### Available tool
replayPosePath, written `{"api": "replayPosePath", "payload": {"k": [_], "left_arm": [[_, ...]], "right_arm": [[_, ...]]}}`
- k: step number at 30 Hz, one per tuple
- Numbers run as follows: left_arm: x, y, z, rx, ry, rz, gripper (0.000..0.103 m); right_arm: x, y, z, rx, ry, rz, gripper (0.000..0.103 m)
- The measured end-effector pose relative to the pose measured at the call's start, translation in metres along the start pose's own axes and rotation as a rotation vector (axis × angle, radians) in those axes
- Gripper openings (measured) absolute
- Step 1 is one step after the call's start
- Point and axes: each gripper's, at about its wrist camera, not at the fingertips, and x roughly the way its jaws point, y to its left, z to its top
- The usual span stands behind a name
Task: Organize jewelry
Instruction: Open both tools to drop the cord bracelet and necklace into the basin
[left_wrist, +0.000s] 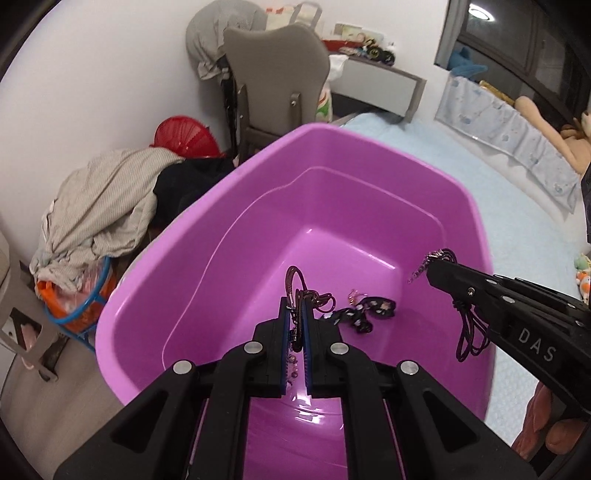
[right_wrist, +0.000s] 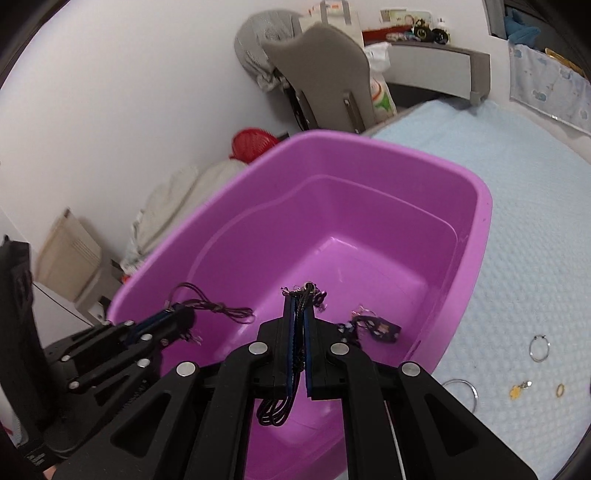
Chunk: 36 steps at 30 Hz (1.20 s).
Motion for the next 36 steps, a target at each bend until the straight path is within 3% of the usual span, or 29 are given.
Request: {"api": "replayPosePath", "payload": {"k": [1, 3, 5, 6, 7, 9, 14, 36], "left_arm": [[0.003, 0.001, -0.001, -0.005, 0.013, 0.01, 0.007], [0.004, 0.006, -0.002, -0.017, 0.026, 0.016, 0.015], [0.003, 0.007, -0.005, -0.019, 0.02, 0.044, 0.044], [0.0, 0.009, -0.006, -0.023, 0.009, 0.068, 0.073], [-0.003, 0.01, -0.007, -0.03, -0.012, 0.085, 0.086], [-0.009, 0.011, -0.008, -0.036, -0.043, 0.104, 0.085], [-0.014, 0.014, -0.01, -0.043, -0.038, 0.146, 0.088], [-0.037, 0.012, -0.013, -0.054, -0.052, 0.134, 0.088]], "right_arm": [[0.001, -0.001, -0.001, -0.004, 0.003, -0.007, 0.008], [0.003, -0.003, -0.001, -0.012, 0.011, -0.024, 0.027], [0.001, -0.005, -0.001, -0.019, -0.008, -0.047, 0.038], [-0.001, -0.007, 0.0, -0.019, -0.016, -0.056, 0.042], [-0.003, -0.009, 0.001, -0.018, -0.021, -0.062, 0.043], [-0.008, -0.012, 0.002, -0.014, -0.03, -0.069, 0.043], [-0.019, -0.015, -0.006, 0.009, -0.037, -0.068, 0.047], [-0.039, -0.009, -0.017, 0.001, -0.054, -0.054, 0.048]]}}
